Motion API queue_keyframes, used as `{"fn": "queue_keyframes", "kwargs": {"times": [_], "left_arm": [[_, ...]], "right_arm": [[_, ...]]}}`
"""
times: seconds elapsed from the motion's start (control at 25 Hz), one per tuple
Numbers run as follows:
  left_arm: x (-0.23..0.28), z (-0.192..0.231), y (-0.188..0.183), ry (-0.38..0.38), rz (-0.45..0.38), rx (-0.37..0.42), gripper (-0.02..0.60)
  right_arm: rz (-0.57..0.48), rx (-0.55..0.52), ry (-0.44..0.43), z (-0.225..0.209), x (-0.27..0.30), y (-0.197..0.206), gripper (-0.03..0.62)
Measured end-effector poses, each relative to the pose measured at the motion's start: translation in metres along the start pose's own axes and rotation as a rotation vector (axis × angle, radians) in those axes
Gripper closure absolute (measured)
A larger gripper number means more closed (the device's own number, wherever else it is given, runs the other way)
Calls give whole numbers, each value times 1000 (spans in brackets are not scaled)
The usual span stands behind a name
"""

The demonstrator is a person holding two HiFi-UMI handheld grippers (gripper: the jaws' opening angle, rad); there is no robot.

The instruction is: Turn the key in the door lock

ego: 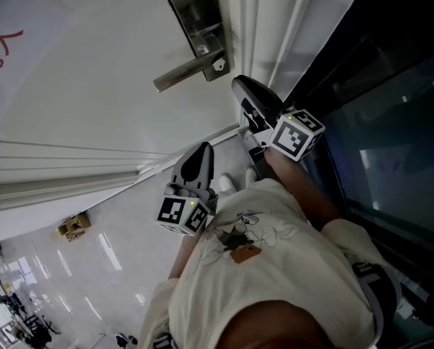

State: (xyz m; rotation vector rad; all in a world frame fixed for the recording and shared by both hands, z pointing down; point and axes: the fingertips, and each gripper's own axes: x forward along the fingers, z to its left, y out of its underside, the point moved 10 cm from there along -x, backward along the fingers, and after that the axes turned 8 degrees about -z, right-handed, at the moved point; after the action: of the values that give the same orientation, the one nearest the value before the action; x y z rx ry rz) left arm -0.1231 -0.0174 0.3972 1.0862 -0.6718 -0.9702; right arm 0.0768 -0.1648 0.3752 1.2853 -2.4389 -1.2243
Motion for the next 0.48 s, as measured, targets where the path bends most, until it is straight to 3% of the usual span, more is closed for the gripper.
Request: {"fn": "queue_keyframes", "kwargs": {"times": [0.12, 0.28, 0.48], "left_arm": [[1, -12, 7, -8, 8, -1, 576], [-5, -26, 21, -13, 28, -19, 577], [-29, -39, 30, 9, 32, -6, 577]], "right_arm": [[31, -220, -1, 6, -33, -1, 585], [82, -441, 13, 18, -76, 7, 586], [176, -493, 49, 31, -128, 45, 588]]}}
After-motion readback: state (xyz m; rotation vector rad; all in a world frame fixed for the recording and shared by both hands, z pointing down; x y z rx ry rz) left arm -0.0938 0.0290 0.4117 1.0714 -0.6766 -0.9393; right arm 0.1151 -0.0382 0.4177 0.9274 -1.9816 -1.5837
